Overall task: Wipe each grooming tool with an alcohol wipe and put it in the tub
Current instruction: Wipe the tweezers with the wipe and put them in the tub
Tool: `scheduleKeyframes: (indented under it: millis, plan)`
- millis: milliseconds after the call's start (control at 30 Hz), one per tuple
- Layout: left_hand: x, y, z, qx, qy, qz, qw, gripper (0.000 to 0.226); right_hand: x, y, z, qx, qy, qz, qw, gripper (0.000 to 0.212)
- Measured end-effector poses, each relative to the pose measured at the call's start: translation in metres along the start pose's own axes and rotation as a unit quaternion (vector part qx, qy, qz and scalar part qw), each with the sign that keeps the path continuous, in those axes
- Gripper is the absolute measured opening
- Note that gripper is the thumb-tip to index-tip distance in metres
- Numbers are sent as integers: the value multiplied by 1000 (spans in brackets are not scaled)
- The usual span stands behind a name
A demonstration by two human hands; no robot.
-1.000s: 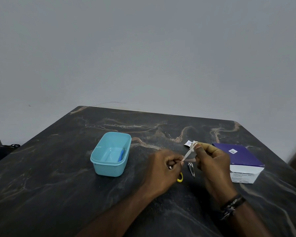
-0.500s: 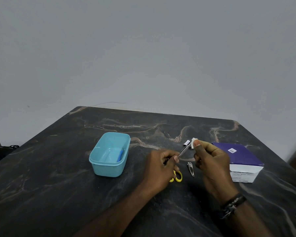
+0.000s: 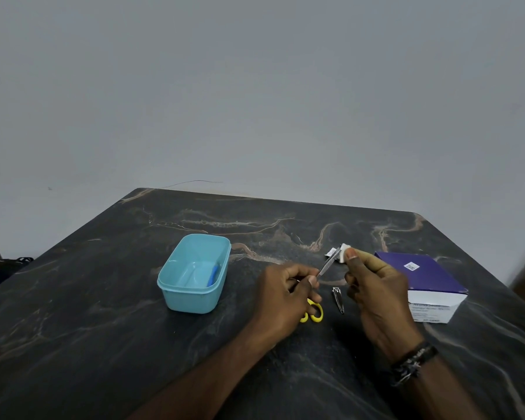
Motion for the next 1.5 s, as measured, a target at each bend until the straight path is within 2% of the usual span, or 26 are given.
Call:
scheduleKeyframes:
  millis: [333, 467, 633, 700, 900, 1267, 1367, 1500]
  plan:
    - [3, 1, 2, 12, -3, -30, 999, 13, 11, 1, 5, 5, -50, 23, 998, 17]
    - [3, 4, 3, 15, -2, -46, 999, 13, 17, 0, 8, -10, -81, 81, 993, 13]
    - [-3, 0, 0, 14, 16, -49, 999, 16, 27, -3, 13, -30, -136, 140, 980, 19]
    - [-3, 0, 0, 14, 16, -51, 998, 16, 28, -6, 14, -42, -132, 143, 980, 19]
    - [5, 6, 3, 26, -16, -66, 997, 14, 12, -16, 8, -66, -52, 97, 992, 10]
    - [-8, 6, -1, 59, 20, -94, 994, 17, 31, -8, 15, -60, -158, 167, 971, 23]
    - [-6, 9, 0, 78, 18, -110, 991, 18, 29, -10, 14, -69, -136, 165, 974, 20]
    - [-1, 8, 0, 88, 10, -123, 988, 14, 13, -17, 8, -90, -57, 127, 986, 14]
Point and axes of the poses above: each hand's wrist, its own z-axis away from the middle knuckle, its own x-axis out of the palm, y = z × x, the point moved 9 cm from there along -z, towards the middle knuckle, and after that the axes turned 5 degrees about -x, right-handed, at the moved point
